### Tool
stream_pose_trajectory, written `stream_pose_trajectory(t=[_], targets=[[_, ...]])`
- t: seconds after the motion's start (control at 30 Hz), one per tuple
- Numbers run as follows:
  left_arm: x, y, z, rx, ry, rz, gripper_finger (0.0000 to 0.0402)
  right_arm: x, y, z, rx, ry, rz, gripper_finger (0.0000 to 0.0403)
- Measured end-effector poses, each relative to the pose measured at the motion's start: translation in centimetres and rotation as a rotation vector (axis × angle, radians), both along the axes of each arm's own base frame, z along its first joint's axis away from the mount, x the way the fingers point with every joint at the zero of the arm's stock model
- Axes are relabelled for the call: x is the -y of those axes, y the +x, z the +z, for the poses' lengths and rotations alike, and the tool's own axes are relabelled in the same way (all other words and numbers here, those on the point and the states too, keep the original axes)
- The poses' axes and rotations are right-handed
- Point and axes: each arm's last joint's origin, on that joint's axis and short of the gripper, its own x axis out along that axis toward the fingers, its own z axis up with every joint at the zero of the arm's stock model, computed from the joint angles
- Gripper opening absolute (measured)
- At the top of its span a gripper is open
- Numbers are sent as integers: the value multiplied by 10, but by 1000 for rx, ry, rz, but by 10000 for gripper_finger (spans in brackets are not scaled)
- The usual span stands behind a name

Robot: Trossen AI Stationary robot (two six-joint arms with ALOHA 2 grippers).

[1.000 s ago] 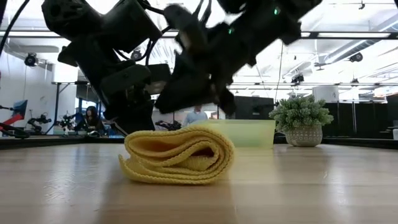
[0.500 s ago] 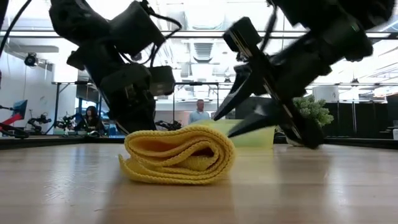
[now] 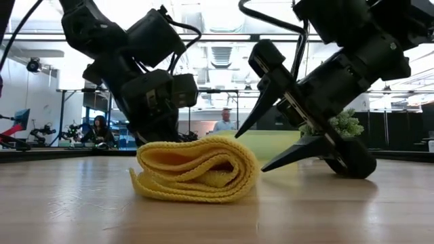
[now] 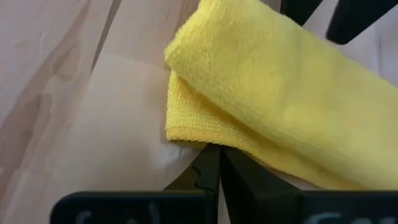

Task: Fold microfiber towels
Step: Put the yellow microfiber cloth into the yellow bin

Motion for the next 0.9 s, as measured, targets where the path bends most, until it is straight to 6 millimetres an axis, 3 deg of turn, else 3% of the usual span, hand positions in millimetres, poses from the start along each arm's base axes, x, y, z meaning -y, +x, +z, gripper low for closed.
stream_pose_trajectory(t=[0.33, 0.6, 0.9], targets=[[2, 10, -8, 15, -43, -36, 0, -2, 2, -1, -37, 58, 20, 226], [3, 15, -5, 23, -48, -43, 0, -24, 4, 5, -122, 130, 41, 226], [3, 18, -7, 53, -56, -74, 0, -17, 12, -5, -100, 108, 3, 226]])
